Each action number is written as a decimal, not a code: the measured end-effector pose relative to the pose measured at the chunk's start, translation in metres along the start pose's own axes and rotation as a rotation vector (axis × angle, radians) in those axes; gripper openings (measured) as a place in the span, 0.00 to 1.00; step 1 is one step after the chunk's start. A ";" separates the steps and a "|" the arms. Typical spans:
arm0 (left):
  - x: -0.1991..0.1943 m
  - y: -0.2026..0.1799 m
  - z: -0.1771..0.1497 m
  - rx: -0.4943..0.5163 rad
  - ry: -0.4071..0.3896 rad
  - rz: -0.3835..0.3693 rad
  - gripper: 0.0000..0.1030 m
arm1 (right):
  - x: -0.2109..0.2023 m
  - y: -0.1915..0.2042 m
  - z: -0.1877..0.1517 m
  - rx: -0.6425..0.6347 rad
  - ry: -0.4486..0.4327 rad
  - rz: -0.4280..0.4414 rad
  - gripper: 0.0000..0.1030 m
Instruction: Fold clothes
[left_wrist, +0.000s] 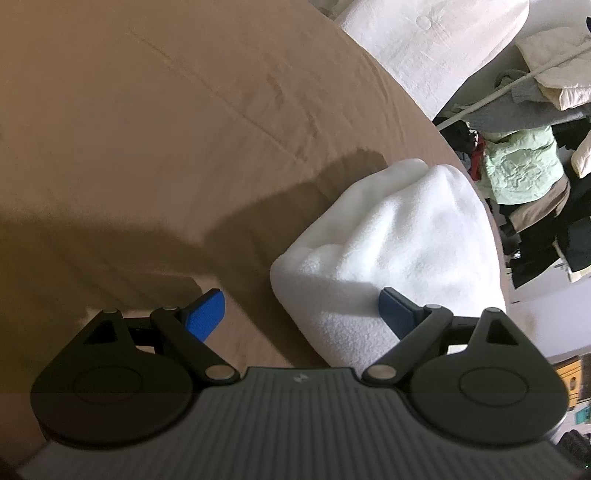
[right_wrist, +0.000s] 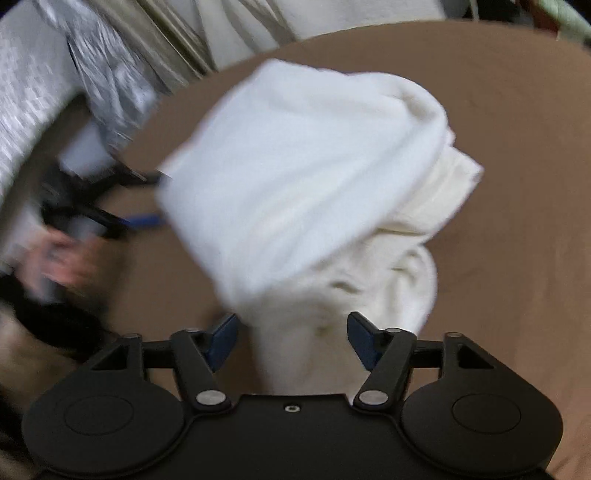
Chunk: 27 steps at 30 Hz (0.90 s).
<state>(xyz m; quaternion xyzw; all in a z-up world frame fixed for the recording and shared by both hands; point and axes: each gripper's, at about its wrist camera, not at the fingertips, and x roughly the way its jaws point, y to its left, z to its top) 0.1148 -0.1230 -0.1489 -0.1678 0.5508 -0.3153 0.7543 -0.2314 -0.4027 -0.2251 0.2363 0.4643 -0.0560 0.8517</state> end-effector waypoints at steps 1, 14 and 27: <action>-0.002 -0.002 0.000 0.016 -0.008 0.012 0.89 | 0.004 -0.001 -0.001 -0.006 0.019 -0.041 0.22; 0.002 0.001 0.003 0.056 0.014 0.094 0.93 | 0.022 -0.037 -0.034 0.074 0.163 -0.003 0.14; -0.043 -0.018 -0.002 0.166 -0.105 0.234 0.90 | -0.047 -0.041 -0.007 -0.119 0.029 0.089 0.70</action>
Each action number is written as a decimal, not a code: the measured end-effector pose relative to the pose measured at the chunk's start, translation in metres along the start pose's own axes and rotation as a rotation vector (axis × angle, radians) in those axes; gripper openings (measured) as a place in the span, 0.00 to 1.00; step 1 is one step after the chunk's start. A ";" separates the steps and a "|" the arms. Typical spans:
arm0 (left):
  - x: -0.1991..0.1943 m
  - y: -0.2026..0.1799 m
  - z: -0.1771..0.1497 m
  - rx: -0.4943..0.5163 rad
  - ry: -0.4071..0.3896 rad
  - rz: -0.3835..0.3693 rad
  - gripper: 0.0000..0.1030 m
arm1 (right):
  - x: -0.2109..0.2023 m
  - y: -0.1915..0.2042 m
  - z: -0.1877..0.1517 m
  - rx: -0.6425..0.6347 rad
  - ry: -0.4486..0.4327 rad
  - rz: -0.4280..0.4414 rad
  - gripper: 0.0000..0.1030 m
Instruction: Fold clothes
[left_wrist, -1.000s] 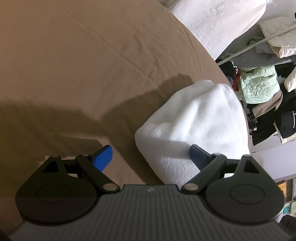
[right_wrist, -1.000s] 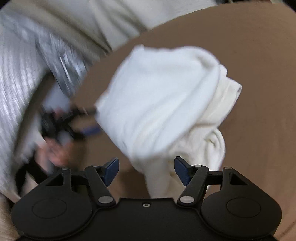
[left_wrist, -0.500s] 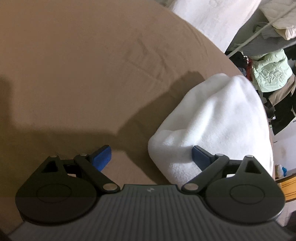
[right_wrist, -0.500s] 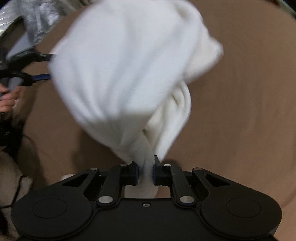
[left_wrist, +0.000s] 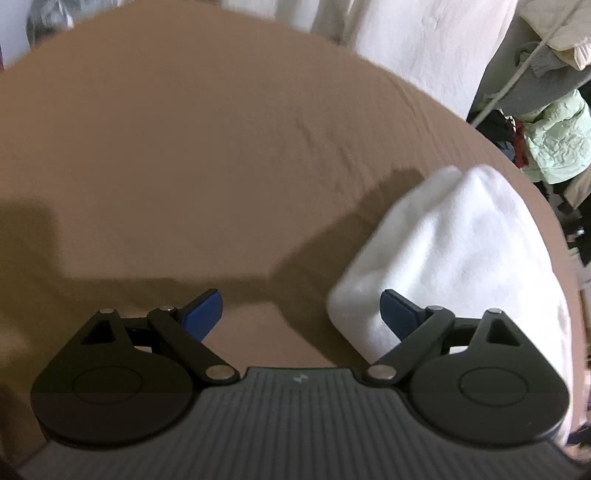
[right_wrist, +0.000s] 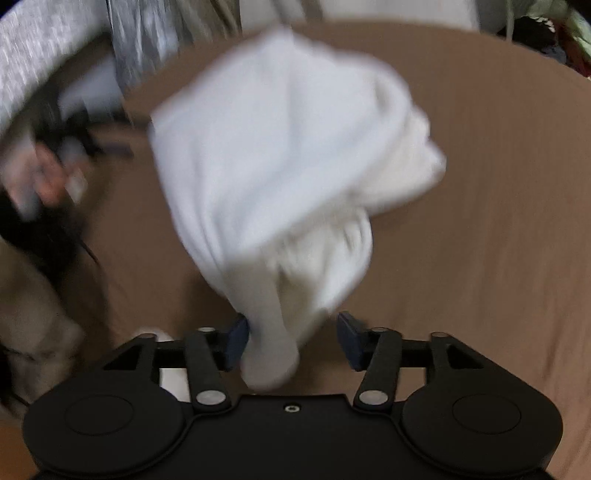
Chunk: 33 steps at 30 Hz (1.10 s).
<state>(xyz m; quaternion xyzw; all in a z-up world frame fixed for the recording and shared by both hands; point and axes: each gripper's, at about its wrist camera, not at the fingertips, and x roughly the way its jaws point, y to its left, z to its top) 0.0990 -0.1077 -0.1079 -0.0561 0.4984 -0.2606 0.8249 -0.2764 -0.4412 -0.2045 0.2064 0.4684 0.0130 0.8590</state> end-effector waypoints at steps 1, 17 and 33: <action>-0.002 0.002 -0.001 -0.017 0.012 -0.029 0.90 | -0.007 -0.004 0.006 0.039 -0.060 0.027 0.74; 0.022 0.005 -0.046 -0.131 0.063 -0.185 0.92 | 0.091 -0.081 0.079 0.530 -0.161 0.074 0.87; 0.077 0.051 -0.011 -0.278 -0.044 -0.410 0.98 | 0.121 -0.065 0.113 0.493 -0.202 0.146 0.75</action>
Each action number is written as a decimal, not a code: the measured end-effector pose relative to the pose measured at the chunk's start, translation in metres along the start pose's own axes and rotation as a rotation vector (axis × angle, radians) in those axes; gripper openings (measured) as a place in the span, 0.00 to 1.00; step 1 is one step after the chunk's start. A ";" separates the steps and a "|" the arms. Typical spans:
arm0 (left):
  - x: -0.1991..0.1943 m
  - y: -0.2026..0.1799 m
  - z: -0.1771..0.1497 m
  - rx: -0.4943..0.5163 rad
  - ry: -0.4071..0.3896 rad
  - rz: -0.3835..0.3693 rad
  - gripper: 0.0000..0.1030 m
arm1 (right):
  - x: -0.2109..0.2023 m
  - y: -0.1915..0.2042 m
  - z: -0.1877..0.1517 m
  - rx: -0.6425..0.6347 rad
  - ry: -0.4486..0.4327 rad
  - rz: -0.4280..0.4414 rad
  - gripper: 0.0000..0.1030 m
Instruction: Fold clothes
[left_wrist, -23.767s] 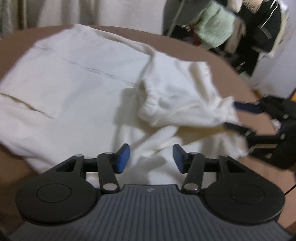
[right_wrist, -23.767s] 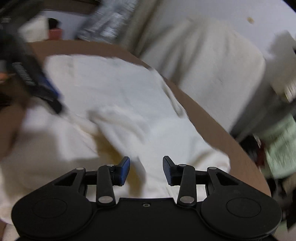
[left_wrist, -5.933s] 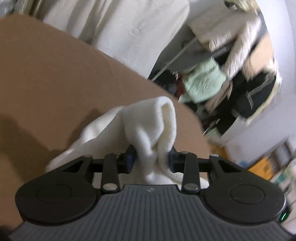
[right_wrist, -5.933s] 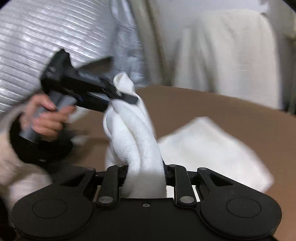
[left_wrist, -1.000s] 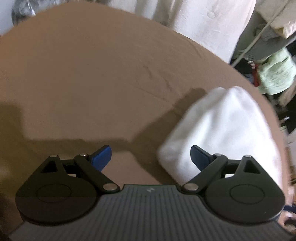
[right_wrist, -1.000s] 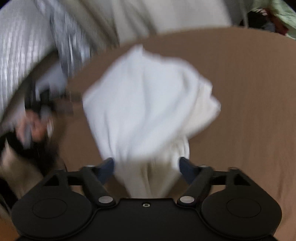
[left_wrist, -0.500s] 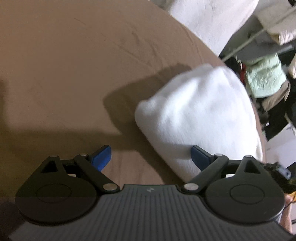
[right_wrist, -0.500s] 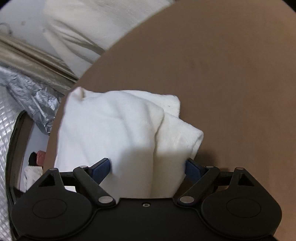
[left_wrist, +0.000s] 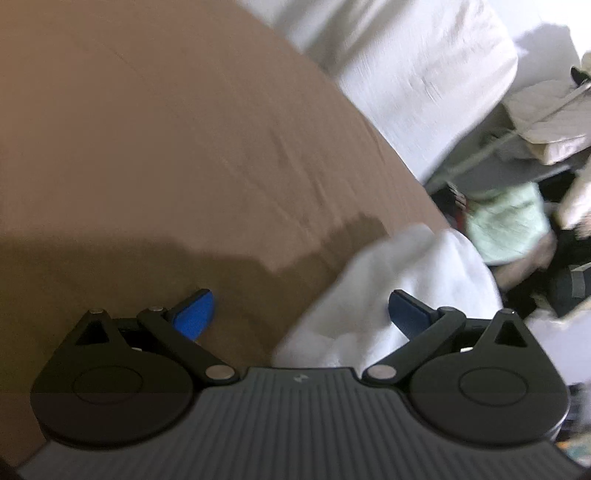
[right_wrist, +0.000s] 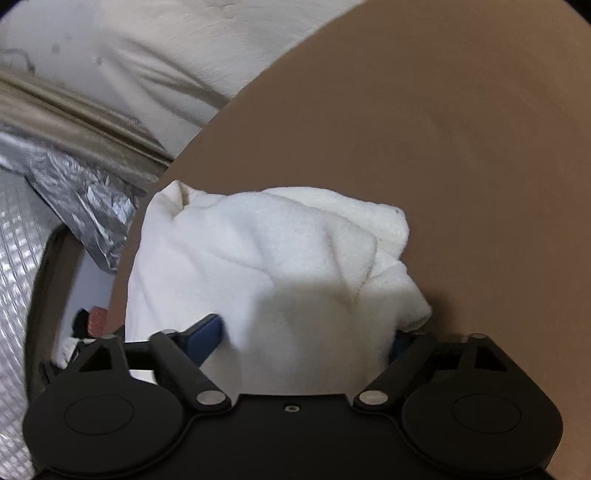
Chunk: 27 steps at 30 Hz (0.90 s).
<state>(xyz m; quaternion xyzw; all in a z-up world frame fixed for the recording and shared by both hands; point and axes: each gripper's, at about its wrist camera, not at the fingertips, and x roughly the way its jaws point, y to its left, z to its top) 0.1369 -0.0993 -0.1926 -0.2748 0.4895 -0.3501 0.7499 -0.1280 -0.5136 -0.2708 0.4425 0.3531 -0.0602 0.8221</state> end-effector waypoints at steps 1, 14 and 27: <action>0.004 0.004 0.001 -0.024 0.045 -0.055 0.98 | -0.004 0.001 0.000 -0.014 -0.011 0.009 0.72; 0.018 0.003 -0.009 0.043 0.142 -0.116 1.00 | -0.005 -0.045 -0.008 0.183 -0.017 0.041 0.88; 0.006 -0.045 -0.004 0.185 0.071 -0.211 0.48 | -0.016 0.023 0.007 -0.056 -0.067 0.033 0.44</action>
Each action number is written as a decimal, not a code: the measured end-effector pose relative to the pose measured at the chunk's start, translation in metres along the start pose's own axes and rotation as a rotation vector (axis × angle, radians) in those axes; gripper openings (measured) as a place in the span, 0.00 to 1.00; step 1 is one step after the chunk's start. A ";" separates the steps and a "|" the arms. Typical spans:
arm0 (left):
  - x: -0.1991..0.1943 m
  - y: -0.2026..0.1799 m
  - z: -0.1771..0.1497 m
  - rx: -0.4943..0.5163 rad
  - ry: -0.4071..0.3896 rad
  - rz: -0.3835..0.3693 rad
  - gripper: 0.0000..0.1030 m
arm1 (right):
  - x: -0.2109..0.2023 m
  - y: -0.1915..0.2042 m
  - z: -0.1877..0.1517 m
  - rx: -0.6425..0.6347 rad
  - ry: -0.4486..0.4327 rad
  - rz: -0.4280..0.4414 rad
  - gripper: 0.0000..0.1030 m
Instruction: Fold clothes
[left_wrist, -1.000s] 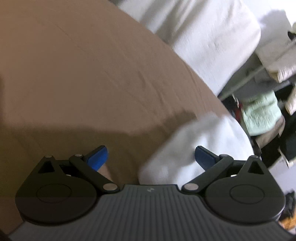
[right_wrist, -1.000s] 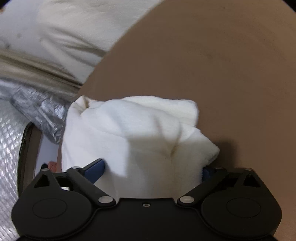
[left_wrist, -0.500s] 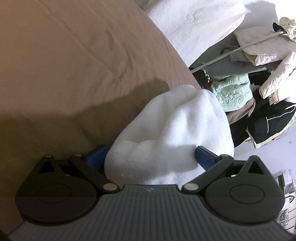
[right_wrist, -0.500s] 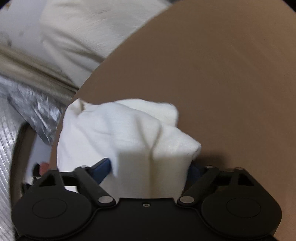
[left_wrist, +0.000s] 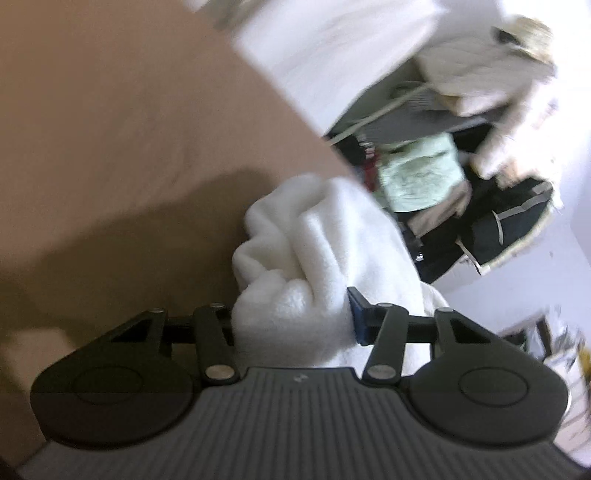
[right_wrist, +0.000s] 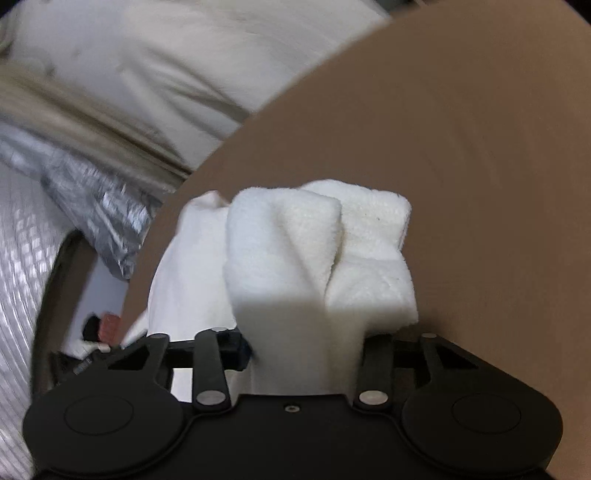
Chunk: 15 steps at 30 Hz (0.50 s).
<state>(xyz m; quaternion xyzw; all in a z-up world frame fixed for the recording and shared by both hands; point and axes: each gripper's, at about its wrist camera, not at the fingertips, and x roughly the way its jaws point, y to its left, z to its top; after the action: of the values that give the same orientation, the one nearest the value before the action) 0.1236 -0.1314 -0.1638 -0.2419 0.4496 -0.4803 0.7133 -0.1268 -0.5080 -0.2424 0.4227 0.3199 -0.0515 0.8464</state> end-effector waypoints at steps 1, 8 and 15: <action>-0.003 -0.006 0.001 0.023 -0.011 -0.006 0.48 | -0.009 0.010 0.004 -0.032 -0.007 -0.002 0.43; -0.037 -0.016 0.007 0.041 -0.107 -0.062 0.46 | -0.047 0.082 0.040 -0.249 -0.072 0.027 0.39; -0.058 0.009 0.025 -0.097 -0.119 -0.052 0.45 | -0.021 0.176 0.080 -0.417 0.036 0.025 0.39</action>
<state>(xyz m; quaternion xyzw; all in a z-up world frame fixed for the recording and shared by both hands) 0.1415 -0.0772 -0.1346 -0.3159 0.4227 -0.4611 0.7134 -0.0408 -0.4601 -0.0746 0.2433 0.3335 0.0339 0.9102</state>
